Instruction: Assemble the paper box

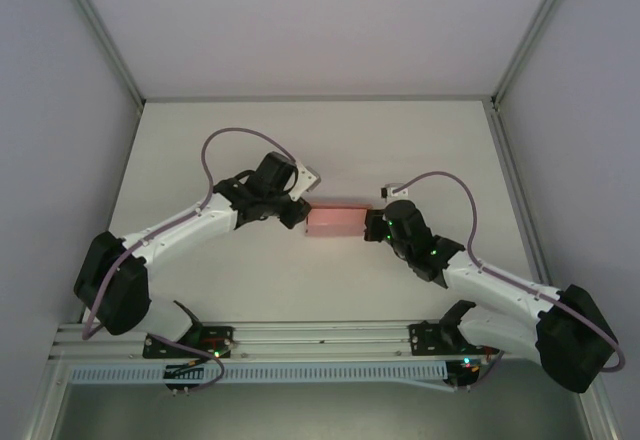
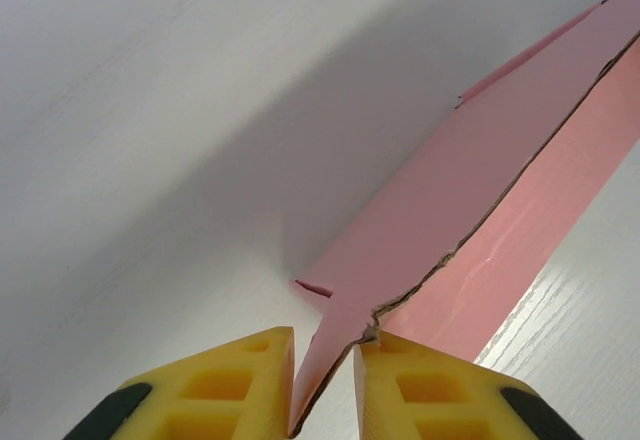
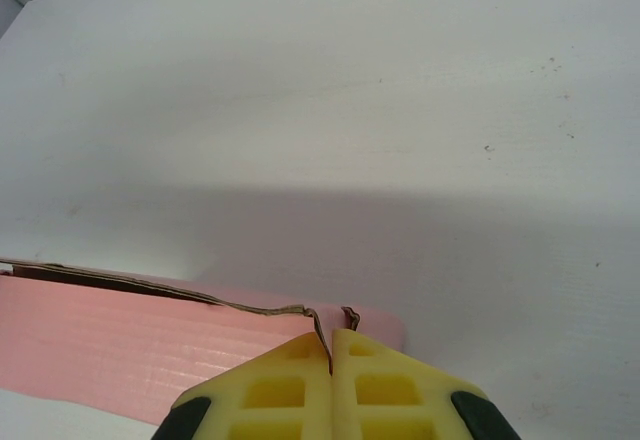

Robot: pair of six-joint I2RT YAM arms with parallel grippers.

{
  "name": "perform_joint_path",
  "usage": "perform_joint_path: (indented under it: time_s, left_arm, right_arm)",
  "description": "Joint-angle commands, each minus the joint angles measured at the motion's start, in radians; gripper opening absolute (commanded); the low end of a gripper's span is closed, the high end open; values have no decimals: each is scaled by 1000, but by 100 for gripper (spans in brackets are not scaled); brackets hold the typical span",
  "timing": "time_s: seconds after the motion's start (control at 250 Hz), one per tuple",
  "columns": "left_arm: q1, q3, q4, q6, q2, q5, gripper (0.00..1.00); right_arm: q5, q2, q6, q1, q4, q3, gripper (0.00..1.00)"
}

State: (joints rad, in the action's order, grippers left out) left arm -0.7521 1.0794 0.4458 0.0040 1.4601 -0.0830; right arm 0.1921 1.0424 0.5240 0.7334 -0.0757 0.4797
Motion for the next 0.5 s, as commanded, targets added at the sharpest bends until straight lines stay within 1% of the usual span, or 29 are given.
perform_joint_path:
  time_s: [0.0,0.088,0.156,0.236,0.272,0.335,0.391,0.495]
  left_arm:
    - [4,15,-13,28,24,-32,17]
    - [4,24,-12,27,32,-47,10]
    - [2,26,-12,23,30,-71,10]
    - [0,25,-17,1,24,-100,7]
    - [0,28,-18,-16,22,-108,4]
    - [-2,41,-3,-60,22,-112,3]
    - [-2,51,8,-114,26,-114,1]
    - [-3,91,45,-240,54,-145,0]
  right_arm:
    - [11,12,-17,8,87,14,5]
    - [9,18,-11,8,93,20,5]
    - [14,32,-7,11,101,26,5]
    - [43,53,3,25,131,43,4]
    - [67,66,13,36,150,55,4]
    - [110,90,28,65,191,82,3]
    - [195,111,45,105,228,106,3]
    - [306,154,105,170,294,149,2]
